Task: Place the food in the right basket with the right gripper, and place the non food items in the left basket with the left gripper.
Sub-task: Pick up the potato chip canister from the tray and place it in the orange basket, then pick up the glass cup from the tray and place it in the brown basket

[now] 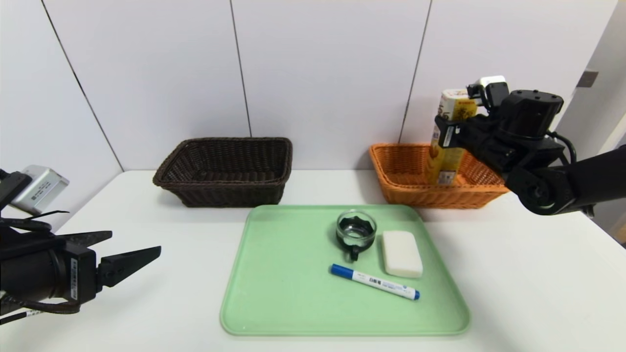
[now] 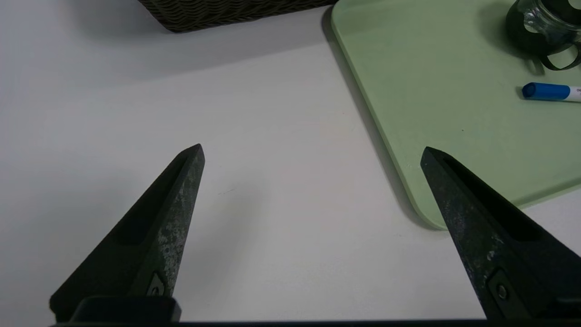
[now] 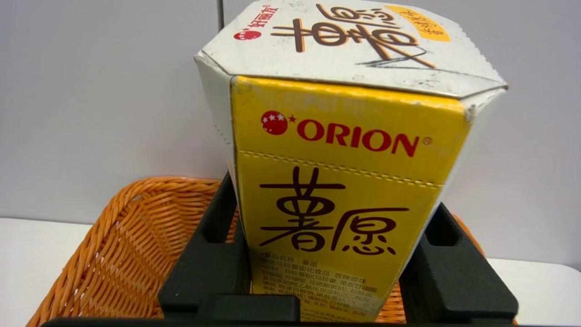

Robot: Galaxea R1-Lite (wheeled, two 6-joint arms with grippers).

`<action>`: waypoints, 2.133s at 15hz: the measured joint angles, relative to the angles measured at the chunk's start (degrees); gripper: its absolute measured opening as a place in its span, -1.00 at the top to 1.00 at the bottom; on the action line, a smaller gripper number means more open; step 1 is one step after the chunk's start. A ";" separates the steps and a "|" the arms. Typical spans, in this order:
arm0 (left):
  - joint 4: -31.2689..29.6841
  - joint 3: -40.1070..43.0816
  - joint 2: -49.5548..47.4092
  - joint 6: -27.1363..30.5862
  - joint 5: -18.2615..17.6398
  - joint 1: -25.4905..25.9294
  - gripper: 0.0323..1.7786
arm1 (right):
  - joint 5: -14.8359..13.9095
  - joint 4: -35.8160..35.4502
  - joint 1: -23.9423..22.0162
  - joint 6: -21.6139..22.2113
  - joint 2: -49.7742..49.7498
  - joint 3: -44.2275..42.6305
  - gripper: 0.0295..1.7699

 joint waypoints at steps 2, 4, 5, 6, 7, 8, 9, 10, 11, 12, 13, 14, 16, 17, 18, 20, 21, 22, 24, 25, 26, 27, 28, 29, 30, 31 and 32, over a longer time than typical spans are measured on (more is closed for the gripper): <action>0.02 0.00 0.00 -0.01 0.04 0.00 -0.90 | 0.02 0.00 -0.02 0.11 0.48 0.61 0.07; 0.02 -0.04 0.00 -0.04 0.04 0.00 -0.90 | 0.20 0.02 -0.06 0.32 0.80 1.04 0.07; 0.00 -0.12 0.00 -0.04 0.04 0.02 -0.90 | 0.20 0.02 -0.04 0.33 0.89 1.10 0.07; 0.02 -0.12 0.00 -0.01 0.04 0.00 -0.90 | 0.35 0.02 0.00 0.35 0.98 1.18 0.07; 0.02 -0.12 -0.04 -0.01 0.12 0.00 -0.90 | 0.41 0.02 0.00 0.35 1.08 1.21 0.07; 0.02 -0.12 -0.12 -0.01 0.12 0.02 -0.90 | 0.46 0.02 0.00 0.29 1.19 1.21 0.03; 0.02 -0.12 -0.23 -0.01 0.11 0.00 -0.90 | 0.50 -0.02 0.00 0.22 1.33 1.21 -0.08; 0.02 -0.12 -0.32 -0.01 0.11 0.00 -0.90 | 0.50 -0.06 0.00 0.29 1.41 1.21 -0.18; 0.02 -0.12 -0.39 -0.01 0.12 0.00 -0.90 | 0.50 -0.04 0.02 0.33 1.44 1.18 -0.27; 0.02 -0.12 -0.45 -0.01 0.12 0.00 -0.90 | 0.52 0.00 0.05 0.40 1.41 1.16 -0.35; 0.02 -0.12 -0.52 -0.01 0.11 0.00 -0.90 | 0.55 0.05 0.05 0.40 1.35 1.16 -0.43; 0.02 -0.12 -0.54 -0.01 0.11 0.00 -0.90 | 0.57 0.38 0.05 0.49 1.19 1.16 -0.49; 0.02 -0.26 -0.65 -0.01 0.11 0.00 -0.90 | 0.63 1.35 0.07 0.66 0.20 1.71 -0.59; 0.02 -0.28 -0.78 -0.04 0.12 0.00 -0.90 | 0.77 2.15 0.07 0.82 -0.82 2.39 -0.63; 0.05 -0.28 -0.87 -0.11 0.17 0.00 -0.90 | 1.35 3.25 0.07 1.15 -2.15 3.25 -0.66; 0.02 -0.26 -1.06 -0.22 0.12 0.00 -0.90 | 3.85 6.69 -0.24 2.43 -5.57 5.23 -0.72; 0.05 -0.22 -1.17 -0.48 0.11 0.00 -0.90 | 4.61 8.35 -0.72 2.96 -7.19 5.92 -0.75; 0.05 -0.17 -1.35 -0.67 0.12 0.00 -0.90 | 4.90 9.45 -1.41 3.11 -8.79 6.52 -0.77; 0.00 -0.17 -1.57 -0.89 0.17 0.00 -0.90 | 4.96 11.59 -2.67 3.05 -11.98 7.72 -0.81; -0.02 -0.17 -1.63 -0.91 0.17 0.00 -0.90 | 5.10 13.58 -3.12 3.05 -13.75 8.31 -0.82; -0.05 -0.23 -1.68 -0.91 0.12 0.00 -0.90 | 5.13 15.79 -3.58 3.06 -15.68 8.74 -0.83; -0.02 -0.28 -1.74 -0.96 0.09 0.00 -0.90 | 5.13 18.10 -4.16 3.11 -17.70 9.23 -0.85; -0.06 -0.30 -1.90 -1.08 0.06 0.02 -0.90 | 5.13 20.59 -4.79 3.16 -20.03 9.79 -0.86; -0.06 -0.30 -2.05 -1.49 0.11 0.02 -0.90 | 5.18 23.17 -5.33 3.24 -22.30 10.34 -0.86; -0.05 -0.26 -2.16 -1.96 0.15 0.02 -0.90 | 5.34 26.04 -5.84 3.57 -24.66 10.86 -0.87; -0.05 -0.26 -2.24 -2.18 0.20 0.02 -0.90 | 5.77 29.40 -6.16 4.51 -27.31 11.61 -0.88; -0.13 -0.26 -2.32 -2.21 0.20 0.02 -0.90 | 6.36 32.66 -6.31 5.75 -29.85 12.57 -0.89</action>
